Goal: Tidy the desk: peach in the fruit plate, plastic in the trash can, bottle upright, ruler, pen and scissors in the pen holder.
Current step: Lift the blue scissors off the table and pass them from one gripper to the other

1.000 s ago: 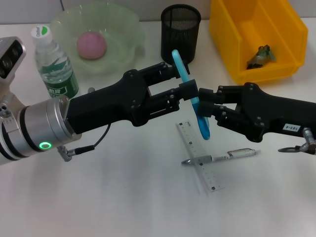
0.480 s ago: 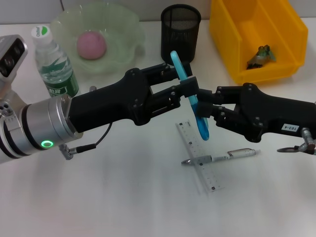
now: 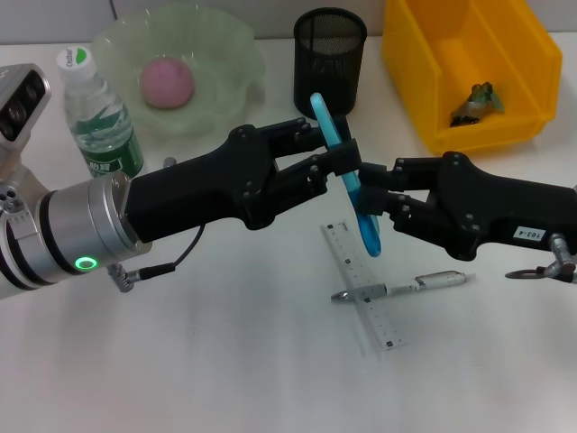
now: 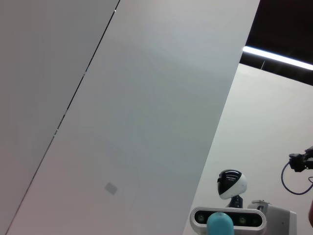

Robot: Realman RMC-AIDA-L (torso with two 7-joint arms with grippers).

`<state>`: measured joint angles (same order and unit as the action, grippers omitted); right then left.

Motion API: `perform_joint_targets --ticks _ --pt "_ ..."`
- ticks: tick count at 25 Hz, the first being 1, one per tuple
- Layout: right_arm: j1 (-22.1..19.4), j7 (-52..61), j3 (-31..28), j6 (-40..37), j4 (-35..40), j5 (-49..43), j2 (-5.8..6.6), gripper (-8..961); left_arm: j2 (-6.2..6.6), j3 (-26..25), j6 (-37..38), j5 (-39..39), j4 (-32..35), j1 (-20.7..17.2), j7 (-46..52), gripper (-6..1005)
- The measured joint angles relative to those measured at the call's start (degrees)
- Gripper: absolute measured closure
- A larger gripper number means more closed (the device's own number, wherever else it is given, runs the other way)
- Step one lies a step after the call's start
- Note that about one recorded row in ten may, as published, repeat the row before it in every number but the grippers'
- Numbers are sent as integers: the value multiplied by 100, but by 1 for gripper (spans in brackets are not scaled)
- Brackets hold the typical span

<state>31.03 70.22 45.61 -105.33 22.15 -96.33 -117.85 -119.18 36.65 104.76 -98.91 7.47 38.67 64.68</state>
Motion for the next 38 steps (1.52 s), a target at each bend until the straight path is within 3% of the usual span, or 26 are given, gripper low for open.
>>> perform_joint_targets --ticks 8,38 --pt "0 0 0 -18 0 0 -1 721 0 0 -5 -6 0 0 0 632" --pt "-35 -43 -40 -24 0 35 -1 722 0 -1 -35 40 0 -12 6 687"
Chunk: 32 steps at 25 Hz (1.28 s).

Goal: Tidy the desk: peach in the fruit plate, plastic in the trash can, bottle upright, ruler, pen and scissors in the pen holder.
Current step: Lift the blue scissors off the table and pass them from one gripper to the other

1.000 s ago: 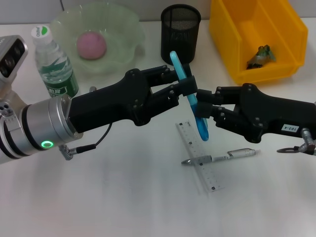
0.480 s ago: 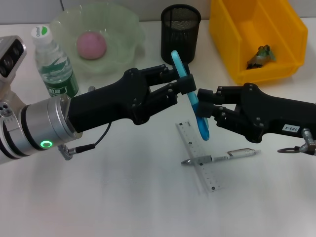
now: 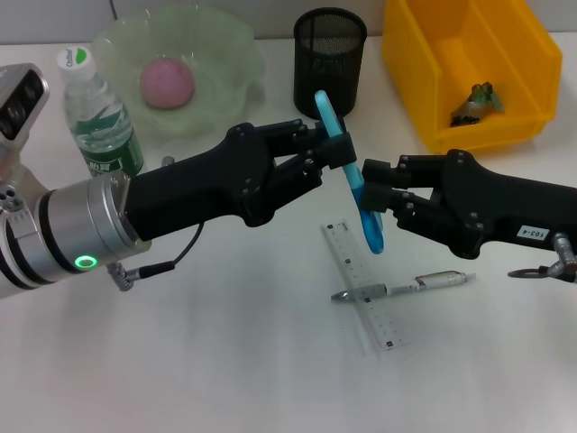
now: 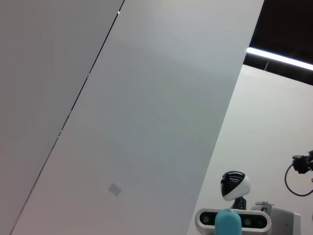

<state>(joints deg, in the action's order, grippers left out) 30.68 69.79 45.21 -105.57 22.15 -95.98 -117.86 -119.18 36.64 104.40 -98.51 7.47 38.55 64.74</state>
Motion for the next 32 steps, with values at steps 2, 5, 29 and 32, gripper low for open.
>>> perform_joint_targets --ticks 2,5,29,32 --pt "0 -1 -2 0 0 1 0 722 0 0 0 -2 0 7 6 730" --pt "-1 -1 -6 0 0 1 0 722 0 0 0 -10 6 10 32 774" --pt "-24 39 -34 -124 12 13 2 511 18 -60 -3 19 24 -3 136 777" --pt "-75 16 -40 -204 37 13 5 367 18 -84 -5 27 16 -11 141 777"
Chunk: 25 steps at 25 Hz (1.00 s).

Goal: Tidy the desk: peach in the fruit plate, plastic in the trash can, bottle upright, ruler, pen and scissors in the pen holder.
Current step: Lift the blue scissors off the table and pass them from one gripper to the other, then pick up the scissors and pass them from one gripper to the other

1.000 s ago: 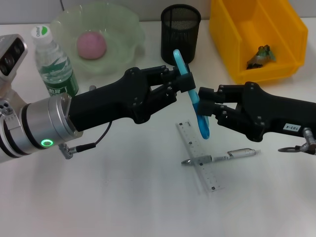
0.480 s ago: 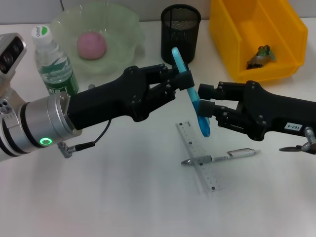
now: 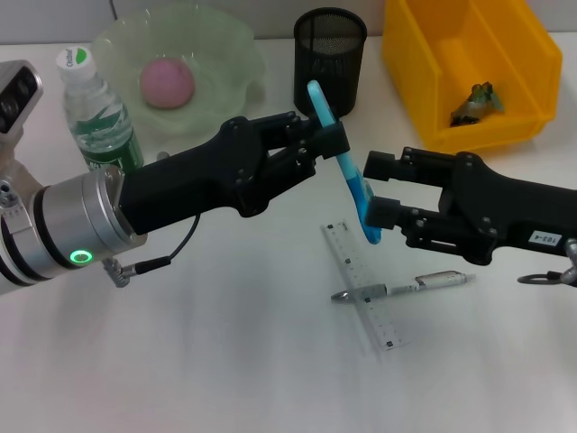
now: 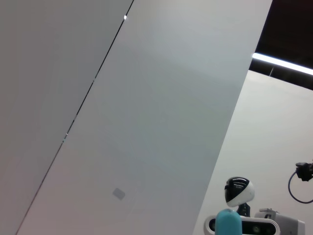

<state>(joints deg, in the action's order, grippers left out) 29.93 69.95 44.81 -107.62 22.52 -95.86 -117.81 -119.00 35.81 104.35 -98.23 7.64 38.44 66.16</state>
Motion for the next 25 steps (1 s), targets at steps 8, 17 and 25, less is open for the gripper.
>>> perform_joint_targets --ticks 8,17,25 --pt "-293 -298 -60 -131 246 18 1 330 0 -236 -10 0 -20 -39 94 777" --pt "-926 -2312 -1107 -621 -142 76 -39 332 4 -778 34 -1 -298 -186 663 777" --pt "-1084 -3836 -1160 -485 -945 50 -135 334 -9 -899 -81 -4 -559 -219 744 777"
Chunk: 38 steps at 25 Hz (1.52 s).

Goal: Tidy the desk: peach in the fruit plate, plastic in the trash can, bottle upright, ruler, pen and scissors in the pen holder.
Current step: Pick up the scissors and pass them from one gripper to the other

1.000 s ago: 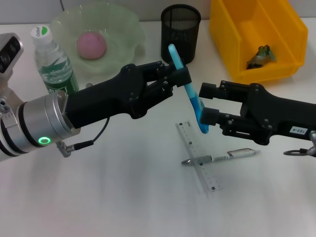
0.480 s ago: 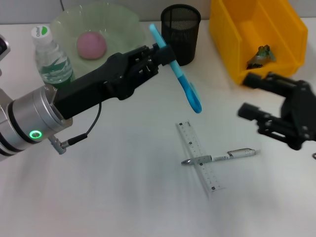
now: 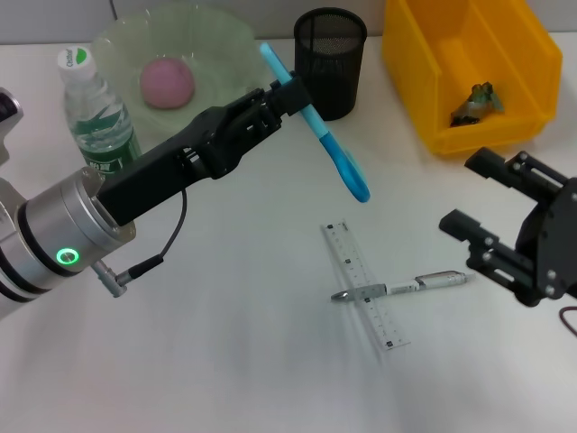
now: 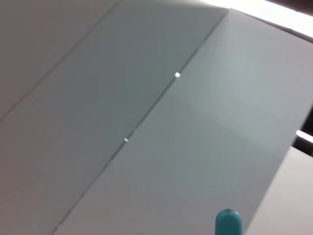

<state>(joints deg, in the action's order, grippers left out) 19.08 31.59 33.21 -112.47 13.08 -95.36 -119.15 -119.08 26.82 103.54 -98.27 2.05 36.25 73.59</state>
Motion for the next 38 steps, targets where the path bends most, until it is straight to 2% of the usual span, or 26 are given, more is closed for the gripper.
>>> perform_joint_targets --ticks 7,19,25,32,38 --pt "-167 -1082 -63 164 -644 23 -10 336 -5 -259 -190 2 -267 -101 10 777" --pt "-114 -2060 -94 627 -1438 27 -46 339 -11 -428 -545 2 -590 -172 286 777" --pt "-73 -2737 -302 853 -1910 27 -70 340 -9 -585 -752 2 -696 -168 581 777" --pt "168 -3662 -609 1274 -2489 18 -73 342 -9 -635 -1029 -13 -732 -141 906 776" --pt "410 -3861 -659 1552 -2576 19 -73 343 -9 -633 -1107 -46 -732 -124 962 776"
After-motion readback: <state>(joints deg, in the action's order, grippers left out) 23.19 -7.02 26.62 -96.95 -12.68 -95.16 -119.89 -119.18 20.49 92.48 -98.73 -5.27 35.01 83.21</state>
